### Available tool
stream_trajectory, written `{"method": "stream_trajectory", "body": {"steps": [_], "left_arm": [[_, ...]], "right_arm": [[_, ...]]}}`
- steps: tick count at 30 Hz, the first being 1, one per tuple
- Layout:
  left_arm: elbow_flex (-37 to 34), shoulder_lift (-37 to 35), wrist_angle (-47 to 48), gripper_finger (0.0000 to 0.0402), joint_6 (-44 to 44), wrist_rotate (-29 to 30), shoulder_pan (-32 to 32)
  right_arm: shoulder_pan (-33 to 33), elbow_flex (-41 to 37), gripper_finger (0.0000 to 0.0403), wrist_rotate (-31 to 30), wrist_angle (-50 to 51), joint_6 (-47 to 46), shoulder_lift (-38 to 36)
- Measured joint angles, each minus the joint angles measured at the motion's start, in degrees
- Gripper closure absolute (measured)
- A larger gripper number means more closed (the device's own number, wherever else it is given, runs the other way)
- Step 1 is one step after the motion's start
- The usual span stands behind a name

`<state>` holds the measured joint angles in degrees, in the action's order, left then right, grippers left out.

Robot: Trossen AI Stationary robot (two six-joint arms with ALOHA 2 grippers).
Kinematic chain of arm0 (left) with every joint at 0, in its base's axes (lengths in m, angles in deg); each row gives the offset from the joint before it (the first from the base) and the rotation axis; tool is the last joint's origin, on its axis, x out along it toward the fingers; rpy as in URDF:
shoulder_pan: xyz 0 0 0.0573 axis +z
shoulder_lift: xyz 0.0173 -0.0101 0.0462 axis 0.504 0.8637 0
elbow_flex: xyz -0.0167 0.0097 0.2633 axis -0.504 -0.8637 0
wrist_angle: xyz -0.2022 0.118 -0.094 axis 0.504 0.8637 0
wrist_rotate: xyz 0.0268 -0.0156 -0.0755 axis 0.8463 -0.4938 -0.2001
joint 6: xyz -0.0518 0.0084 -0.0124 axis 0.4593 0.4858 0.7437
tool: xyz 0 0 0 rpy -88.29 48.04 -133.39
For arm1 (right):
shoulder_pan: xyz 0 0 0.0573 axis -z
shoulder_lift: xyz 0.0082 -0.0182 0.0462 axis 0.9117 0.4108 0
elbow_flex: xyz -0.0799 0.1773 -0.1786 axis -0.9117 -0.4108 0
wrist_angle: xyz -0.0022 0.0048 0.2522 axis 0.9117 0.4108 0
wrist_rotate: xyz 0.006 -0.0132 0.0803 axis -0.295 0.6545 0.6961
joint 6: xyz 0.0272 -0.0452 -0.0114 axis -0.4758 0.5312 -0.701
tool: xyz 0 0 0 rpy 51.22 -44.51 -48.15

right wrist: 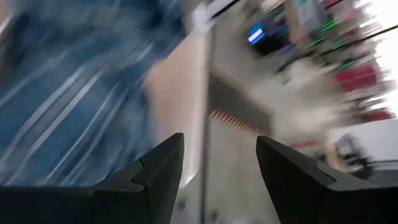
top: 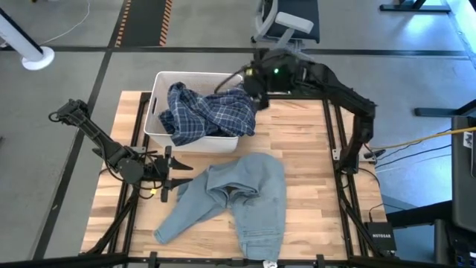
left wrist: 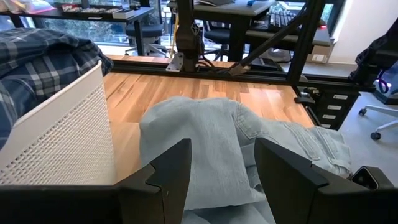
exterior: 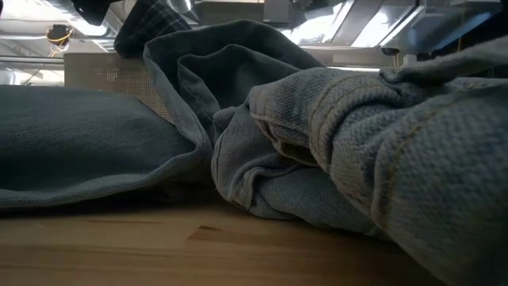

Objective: Sort clothes
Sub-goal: Put the blue checkered pants into the white laundry bin

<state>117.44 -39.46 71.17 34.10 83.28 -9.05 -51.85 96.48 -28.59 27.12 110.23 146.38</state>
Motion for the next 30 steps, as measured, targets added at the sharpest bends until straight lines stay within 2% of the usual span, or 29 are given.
{"method": "stream_trajectory", "body": {"steps": [4,8,13,17,20,25,30], "left_arm": [[0.0,0.0,-0.3,0.0229,-0.1,0.0,0.5],[0.0,0.0,0.3,0.0229,-0.4,0.0,1.3],[0.0,0.0,0.3,0.0229,0.0,0.0,2.2],[0.0,0.0,0.3,0.0229,1.1,0.0,2.3],[0.0,0.0,0.5,0.0229,1.0,0.0,2.4],[0.0,0.0,0.1,0.0229,-3.4,0.1,2.4],[0.0,0.0,0.0,0.0229,-3.3,0.1,3.9]], "right_arm": [[0.6,-8.7,0.0183,-1.0,7.8,-1.5,-3.2],[1.9,-24.6,0.0183,-1.1,2.3,-2.2,-7.8],[4.9,-49.8,0.0183,-0.2,-17.0,-1.4,-15.7],[8.5,-67.9,0.0183,5.1,-34.7,-4.1,-23.6],[9.5,-78.8,0.0183,7.4,-45.5,-5.6,-26.1],[10.0,-91.2,0.0183,8.6,-67.0,-6.4,-24.0],[10.5,-94.1,0.0183,9.9,-82.4,-8.2,-18.1]]}}
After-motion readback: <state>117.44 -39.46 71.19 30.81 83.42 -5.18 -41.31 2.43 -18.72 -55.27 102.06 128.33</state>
